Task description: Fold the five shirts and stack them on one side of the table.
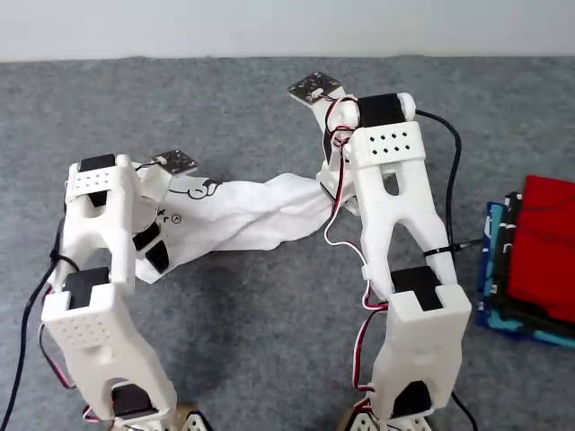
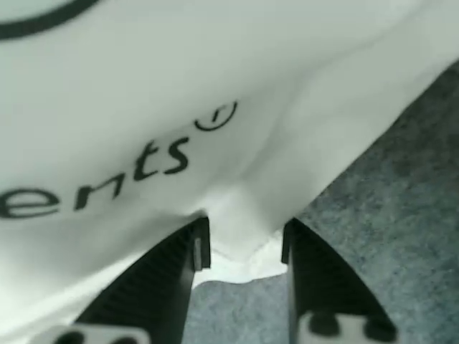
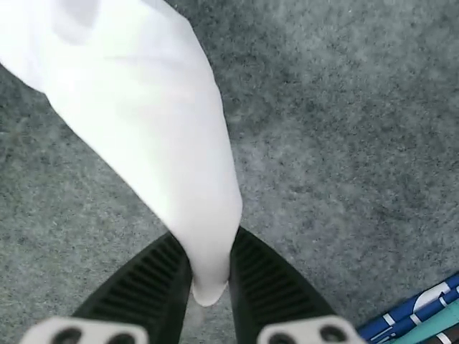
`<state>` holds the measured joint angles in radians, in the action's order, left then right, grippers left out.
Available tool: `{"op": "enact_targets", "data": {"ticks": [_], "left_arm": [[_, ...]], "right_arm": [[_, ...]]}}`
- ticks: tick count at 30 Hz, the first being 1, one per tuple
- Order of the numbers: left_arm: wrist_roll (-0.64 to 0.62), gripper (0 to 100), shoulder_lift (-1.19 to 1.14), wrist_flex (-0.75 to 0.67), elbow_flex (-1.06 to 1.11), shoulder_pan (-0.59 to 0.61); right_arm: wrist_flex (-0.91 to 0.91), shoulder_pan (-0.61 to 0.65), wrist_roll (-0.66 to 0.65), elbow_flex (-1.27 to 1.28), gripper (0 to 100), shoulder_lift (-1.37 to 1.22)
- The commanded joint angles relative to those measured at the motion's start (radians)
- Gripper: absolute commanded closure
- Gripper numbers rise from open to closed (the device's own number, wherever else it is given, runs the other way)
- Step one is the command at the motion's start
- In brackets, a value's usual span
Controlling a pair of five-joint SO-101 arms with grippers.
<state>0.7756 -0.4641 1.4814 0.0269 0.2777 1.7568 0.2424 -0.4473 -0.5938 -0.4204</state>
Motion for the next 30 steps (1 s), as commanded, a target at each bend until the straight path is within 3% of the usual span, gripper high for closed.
{"op": "enact_targets", "data": {"ticks": [1,11,20,30], "left_arm": [[0.011,83,0.086,0.031,-0.001,0.005],[0.011,83,0.233,0.11,0.028,-0.003],[0.006,83,0.233,-0.08,0.232,-0.023],[0.003,82,0.23,-0.221,0.248,0.002]], "right_arm": [[0.041,-0.013,-0.008,-0.046,98.9,0.056],[0.041,-0.013,-0.008,-0.046,98.9,0.056],[0.041,-0.013,-0.008,-0.046,98.9,0.056],[0.041,-0.012,-0.008,-0.046,98.9,0.056]]}}
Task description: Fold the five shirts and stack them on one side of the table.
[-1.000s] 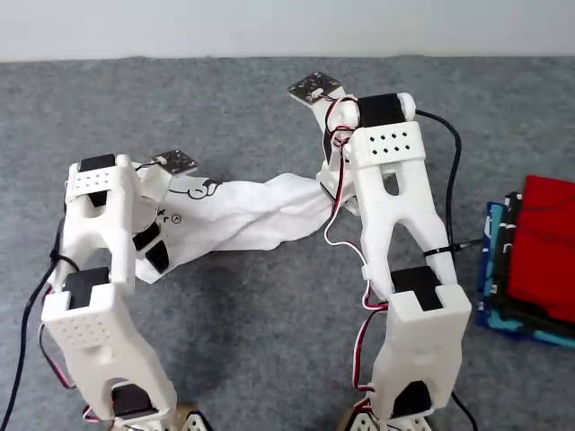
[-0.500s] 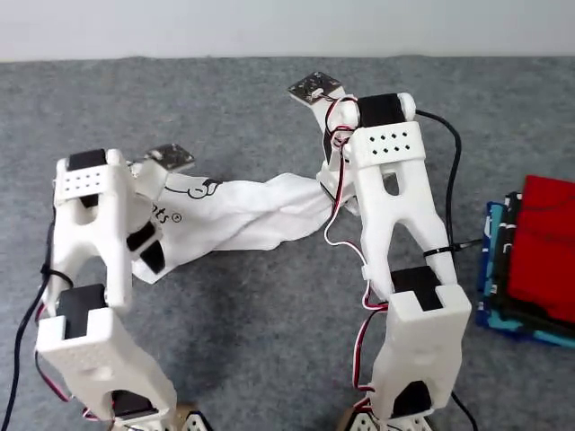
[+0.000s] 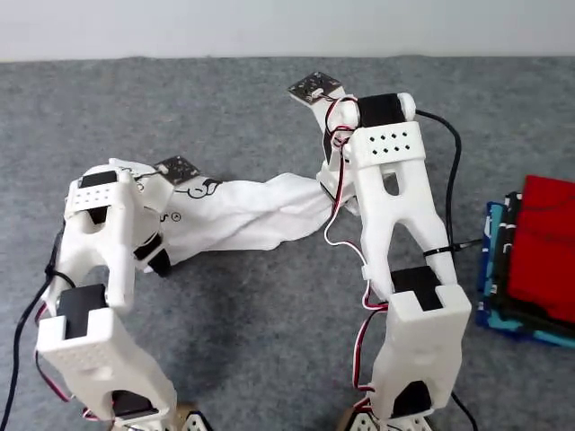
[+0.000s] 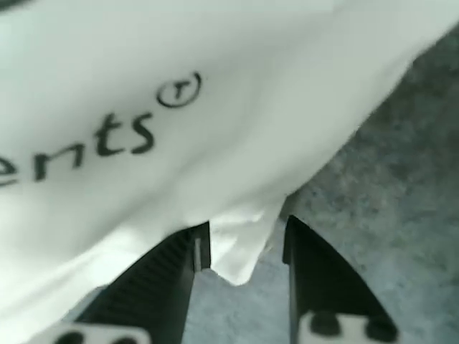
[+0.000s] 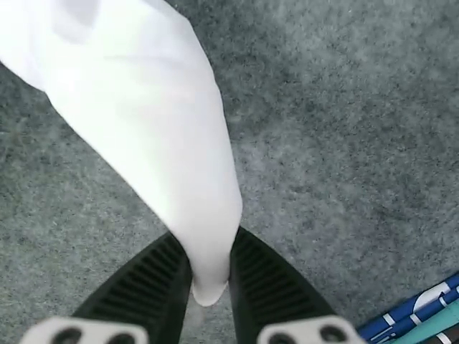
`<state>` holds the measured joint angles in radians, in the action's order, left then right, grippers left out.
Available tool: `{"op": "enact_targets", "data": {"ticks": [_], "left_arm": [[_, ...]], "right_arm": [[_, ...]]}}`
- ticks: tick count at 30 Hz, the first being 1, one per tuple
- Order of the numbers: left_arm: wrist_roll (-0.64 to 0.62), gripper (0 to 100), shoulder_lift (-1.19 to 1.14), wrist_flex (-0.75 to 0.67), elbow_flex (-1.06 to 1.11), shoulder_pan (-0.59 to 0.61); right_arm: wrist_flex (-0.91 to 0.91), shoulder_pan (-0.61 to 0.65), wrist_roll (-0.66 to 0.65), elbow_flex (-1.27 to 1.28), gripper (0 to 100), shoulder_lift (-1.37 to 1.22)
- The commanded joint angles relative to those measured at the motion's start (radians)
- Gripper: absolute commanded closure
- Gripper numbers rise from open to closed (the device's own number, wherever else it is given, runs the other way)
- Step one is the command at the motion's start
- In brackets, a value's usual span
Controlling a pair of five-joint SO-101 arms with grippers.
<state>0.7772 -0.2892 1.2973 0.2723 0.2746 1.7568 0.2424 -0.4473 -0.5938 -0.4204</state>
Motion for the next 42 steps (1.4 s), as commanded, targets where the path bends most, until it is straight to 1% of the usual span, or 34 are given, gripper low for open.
{"op": "enact_targets", "data": {"ticks": [1,7,9,14,15,17,22,28,35,42], "left_arm": [[0.002,82,0.044,-0.044,0.001,0.005],[-0.051,83,-0.107,-0.041,-0.068,0.005],[-0.069,83,-0.138,-0.008,-0.114,0.011],[-0.071,96,-0.132,0.038,-0.182,0.014],[-0.071,99,-0.121,0.066,-0.199,0.014],[-0.071,98,-0.091,0.126,-0.222,0.014],[-0.072,99,0.06,0.209,-0.24,0.014],[-0.074,99,0.301,0.315,-0.24,0.014],[-0.074,99,0.609,0.338,-0.24,0.021],[-0.074,99,0.821,0.41,-0.242,0.021]], "right_arm": [[0.041,-0.012,-0.008,-0.046,98.9,0.056],[0.041,-0.012,-0.008,-0.046,98.9,0.056],[0.041,-0.012,-0.008,-0.046,98.9,0.056],[0.041,-0.008,-0.008,-0.046,98.9,0.056],[0.041,-0.008,-0.008,-0.046,98.9,0.058],[0.041,-0.007,-0.008,-0.046,98.9,0.059],[0.041,-0.007,-0.008,-0.046,98.9,0.065],[0.039,-0.008,-0.009,-0.052,98.9,0.116],[0.038,-0.012,-0.014,-0.052,99.0,0.272],[0.038,-0.012,-0.046,-0.052,99.0,0.427]]}}
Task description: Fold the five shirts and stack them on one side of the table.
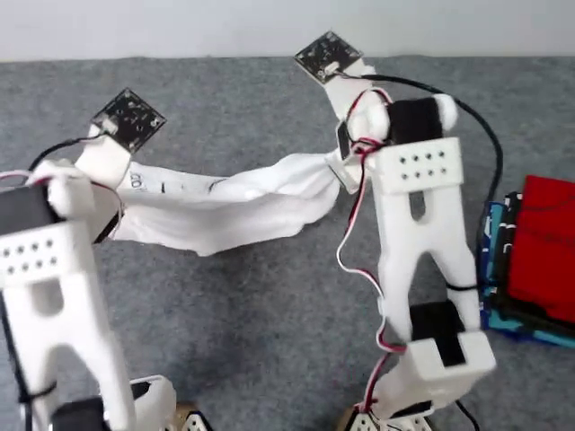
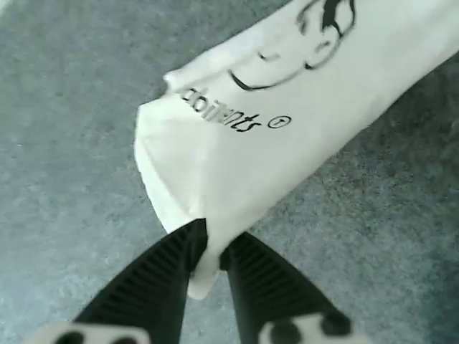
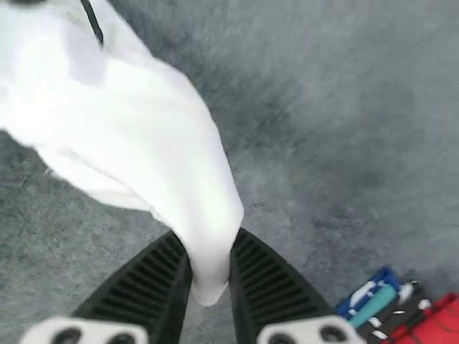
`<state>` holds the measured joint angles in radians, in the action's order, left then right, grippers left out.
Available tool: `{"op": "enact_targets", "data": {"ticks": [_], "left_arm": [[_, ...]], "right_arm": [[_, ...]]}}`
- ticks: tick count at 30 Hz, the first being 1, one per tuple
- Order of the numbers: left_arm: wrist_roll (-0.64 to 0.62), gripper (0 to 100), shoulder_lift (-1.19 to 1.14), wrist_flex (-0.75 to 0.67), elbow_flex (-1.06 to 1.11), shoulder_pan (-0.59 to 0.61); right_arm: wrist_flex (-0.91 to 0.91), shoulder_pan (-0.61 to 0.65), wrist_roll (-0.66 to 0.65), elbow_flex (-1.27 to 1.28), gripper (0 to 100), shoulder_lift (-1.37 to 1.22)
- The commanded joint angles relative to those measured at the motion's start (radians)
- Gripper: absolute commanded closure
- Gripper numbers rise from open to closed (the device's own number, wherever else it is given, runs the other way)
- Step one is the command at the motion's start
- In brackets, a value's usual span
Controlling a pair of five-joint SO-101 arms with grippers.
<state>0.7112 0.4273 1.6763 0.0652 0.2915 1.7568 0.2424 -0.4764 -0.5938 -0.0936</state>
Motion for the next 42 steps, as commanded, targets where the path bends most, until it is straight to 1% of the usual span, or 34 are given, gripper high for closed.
{"op": "enact_targets", "data": {"ticks": [1,3,8,13,17,20,23,27,31,38,40,42], "left_arm": [[-0.008,99,0.135,0.044,-0.035,0.006],[-0.008,99,0.199,0.072,-0.035,0.006],[-0.009,99,0.339,0.077,-0.028,0.006],[-0.009,99,0.407,0.077,-0.028,0.011],[-0.009,99,0.41,0.075,-0.033,0.098],[-0.012,99,0.419,0.046,-0.044,0.14],[-0.075,99,0.431,-0.012,-0.096,0.143],[-0.149,99,0.448,-0.103,-0.154,0.121],[-0.186,98,0.473,-0.12,-0.159,0.077],[-0.187,98,0.554,-0.141,-0.159,-0.089],[-0.187,98,0.568,-0.175,-0.16,-0.11],[-0.187,98,0.586,-0.216,-0.16,-0.115]], "right_arm": [[0.038,-0.012,-0.017,-0.052,99.0,0.119],[0.038,-0.007,-0.017,-0.052,99.0,0.148],[0.039,-0.007,-0.015,-0.049,99.0,0.194],[0.039,-0.01,-0.017,-0.049,99.0,0.213],[0.036,-0.01,-0.02,-0.063,99.0,0.249],[0.021,-0.013,-0.02,-0.146,99.0,0.278],[-0.013,-0.028,-0.025,-0.264,99.0,0.294],[-0.067,-0.041,-0.117,-0.443,99.0,0.294],[-0.104,-0.038,-0.229,-0.597,99.1,0.295],[-0.125,-0.041,-0.425,-0.799,99.1,0.297],[-0.116,-0.042,-0.468,-0.858,99.1,0.297],[-0.105,-0.071,-0.502,-0.911,99.1,0.309]]}}
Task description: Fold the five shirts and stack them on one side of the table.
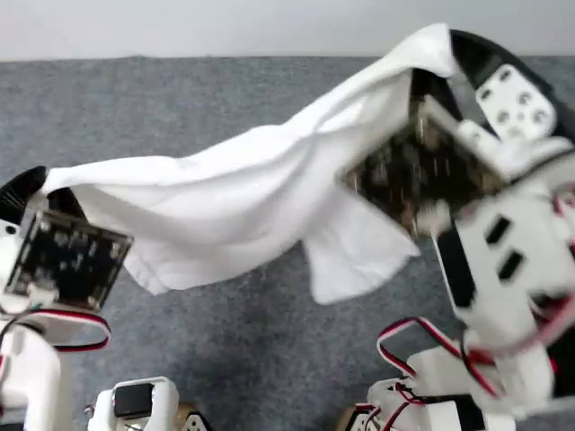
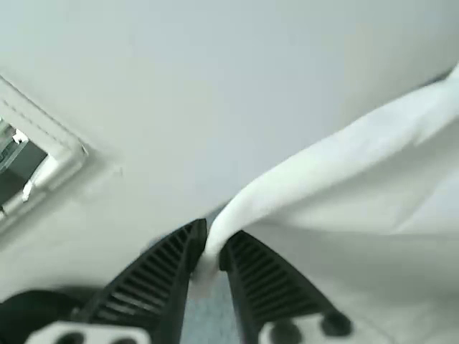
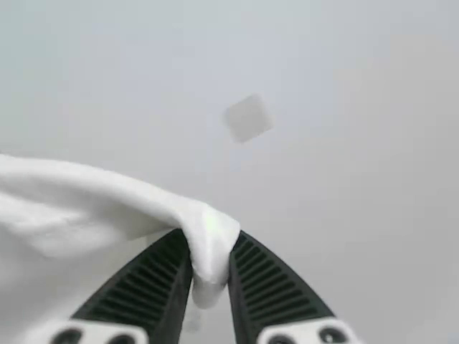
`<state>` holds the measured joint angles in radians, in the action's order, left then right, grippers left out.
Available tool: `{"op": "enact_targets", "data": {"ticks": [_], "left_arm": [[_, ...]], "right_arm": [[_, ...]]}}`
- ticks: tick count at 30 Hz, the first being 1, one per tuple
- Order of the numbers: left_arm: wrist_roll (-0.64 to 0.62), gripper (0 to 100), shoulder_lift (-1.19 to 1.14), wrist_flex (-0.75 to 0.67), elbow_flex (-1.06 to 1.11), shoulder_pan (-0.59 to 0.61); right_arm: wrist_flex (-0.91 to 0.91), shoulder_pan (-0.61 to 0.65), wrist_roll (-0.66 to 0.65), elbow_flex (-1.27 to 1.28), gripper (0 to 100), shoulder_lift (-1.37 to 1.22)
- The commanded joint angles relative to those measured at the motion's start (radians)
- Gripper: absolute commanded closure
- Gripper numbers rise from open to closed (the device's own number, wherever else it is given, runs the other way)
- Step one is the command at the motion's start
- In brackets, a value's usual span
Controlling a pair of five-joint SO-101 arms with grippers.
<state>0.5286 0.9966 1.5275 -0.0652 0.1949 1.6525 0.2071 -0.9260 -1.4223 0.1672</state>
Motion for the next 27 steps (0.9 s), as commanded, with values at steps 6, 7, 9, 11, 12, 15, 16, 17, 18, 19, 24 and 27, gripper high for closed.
{"op": "enact_targets", "data": {"ticks": [6,7,9,11,12,15,16,17,18,19,24,27], "left_arm": [[-0.005,98,0.104,-0.101,-0.03,-0.023],[-0.005,98,0.123,-0.101,-0.03,-0.023],[-0.002,98,0.155,-0.101,-0.03,-0.02],[0.003,98,0.186,-0.103,-0.03,-0.018],[0.006,98,0.199,-0.103,-0.03,-0.017],[0.055,98,0.224,-0.103,-0.03,-0.017],[0.069,98,0.226,-0.106,-0.027,-0.017],[0.081,98,0.219,-0.106,-0.024,-0.017],[0.092,98,0.207,-0.103,-0.019,-0.017],[0.1,98,0.192,-0.104,-0.002,-0.017],[0.143,98,0.091,-0.107,0.163,-0.021],[0.15,98,0.015,-0.143,0.298,-0.025]], "right_arm": [[-0.004,-0.177,-0.066,-0.106,99.1,0.162],[-0.005,-0.196,-0.066,-0.106,99.1,0.18],[-0.008,-0.225,-0.068,-0.106,99.1,0.209],[-0.01,-0.254,-0.072,-0.106,99.1,0.232],[-0.01,-0.268,-0.083,-0.106,99.1,0.239],[-0.008,-0.292,-0.112,-0.106,99.1,0.242],[-0.004,-0.294,-0.118,-0.104,99.1,0.239],[0.004,-0.294,-0.124,-0.092,99.1,0.229],[0.013,-0.292,-0.126,-0.066,99.1,0.217],[0.024,-0.292,-0.132,-0.037,99.1,0.206],[0.104,-0.288,-0.14,0.187,99.0,0.125],[0.114,-0.269,-0.138,0.361,99.0,0.071]]}}
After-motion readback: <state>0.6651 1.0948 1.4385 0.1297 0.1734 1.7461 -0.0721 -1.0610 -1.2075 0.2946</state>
